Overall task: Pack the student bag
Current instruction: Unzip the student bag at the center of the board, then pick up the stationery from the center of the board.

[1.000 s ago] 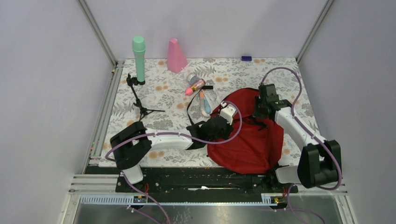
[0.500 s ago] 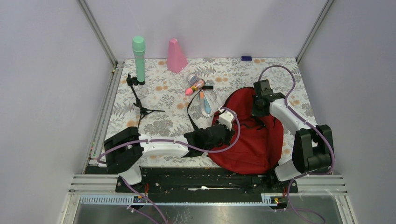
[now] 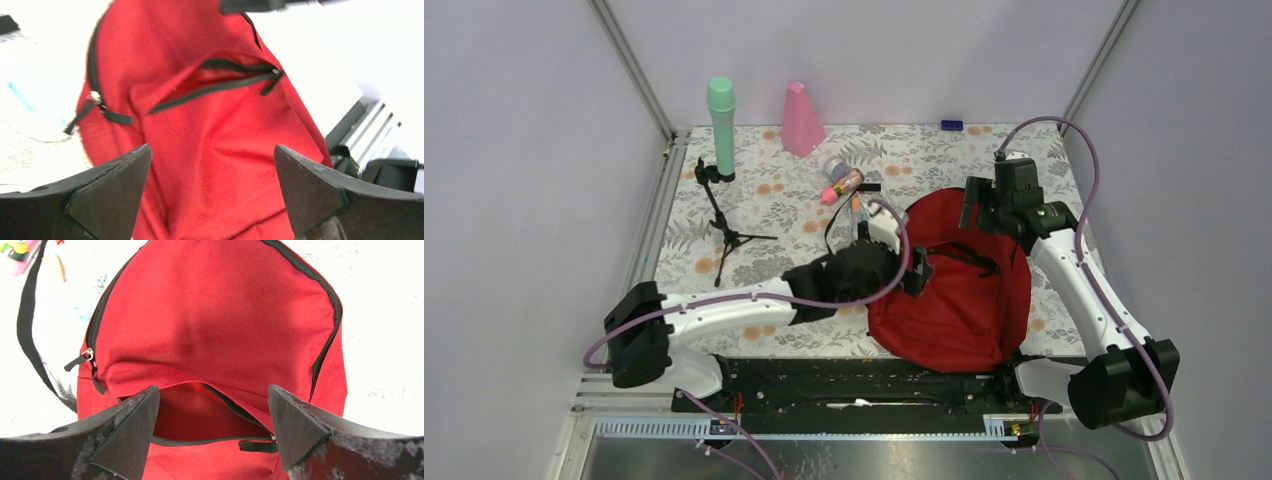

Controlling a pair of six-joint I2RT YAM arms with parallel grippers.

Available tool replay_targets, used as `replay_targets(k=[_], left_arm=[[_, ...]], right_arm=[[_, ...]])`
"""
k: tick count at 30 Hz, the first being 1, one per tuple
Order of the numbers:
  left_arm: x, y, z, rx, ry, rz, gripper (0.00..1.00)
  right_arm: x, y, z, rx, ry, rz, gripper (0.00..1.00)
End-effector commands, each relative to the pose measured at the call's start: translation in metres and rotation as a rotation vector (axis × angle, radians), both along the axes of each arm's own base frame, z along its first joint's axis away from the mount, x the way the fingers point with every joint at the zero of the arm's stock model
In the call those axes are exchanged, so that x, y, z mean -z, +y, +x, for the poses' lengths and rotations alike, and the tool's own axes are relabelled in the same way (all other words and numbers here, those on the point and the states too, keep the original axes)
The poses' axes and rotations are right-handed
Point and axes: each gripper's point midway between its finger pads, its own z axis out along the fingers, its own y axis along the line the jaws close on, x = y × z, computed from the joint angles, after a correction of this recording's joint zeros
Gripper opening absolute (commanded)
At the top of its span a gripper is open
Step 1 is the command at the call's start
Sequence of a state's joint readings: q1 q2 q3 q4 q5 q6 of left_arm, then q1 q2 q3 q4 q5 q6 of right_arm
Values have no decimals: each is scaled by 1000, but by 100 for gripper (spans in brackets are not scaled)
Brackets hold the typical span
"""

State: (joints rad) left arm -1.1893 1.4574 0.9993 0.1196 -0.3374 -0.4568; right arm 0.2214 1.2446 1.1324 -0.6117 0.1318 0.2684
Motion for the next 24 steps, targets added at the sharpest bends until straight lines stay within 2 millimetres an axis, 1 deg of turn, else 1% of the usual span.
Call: replay_targets(k=[1,3,7,10,12,15,16,17,18,21,22,24], left_arm=[[-31,34,34,-79,56,-44,99],[-24,52,54,-142,90,-25,99],[-2,80,94,-261,187,28,98],[11,97,128,-392,209,92,94],[21,104,150,-459,215,137,91],[42,112,184,-533,244,180,84],[50,113,195,-551,259,194,80],[58,114,205,-567,267,217,78],[62,117,216,-597,263,241,78],[80,113,242,-614,294,251,75],[92,115,252,-627,322,244,72],[103,117,267,-642,353,228,66]], right_arm=[[-20,5,-6,-32,-56,37,86],[-27,4,-6,-31,-100,40,87],[-43,0,-8,2,-172,52,86],[-54,1,-7,17,-217,79,85],[-58,3,-7,19,-230,97,85],[-62,6,-7,13,-241,118,84],[-62,7,-7,11,-242,124,84],[-63,8,-7,5,-243,130,84],[-63,11,-7,-5,-244,140,84],[-60,16,-8,-28,-231,159,84],[-59,17,-8,-33,-226,161,85],[-54,19,-9,-42,-212,165,85]])
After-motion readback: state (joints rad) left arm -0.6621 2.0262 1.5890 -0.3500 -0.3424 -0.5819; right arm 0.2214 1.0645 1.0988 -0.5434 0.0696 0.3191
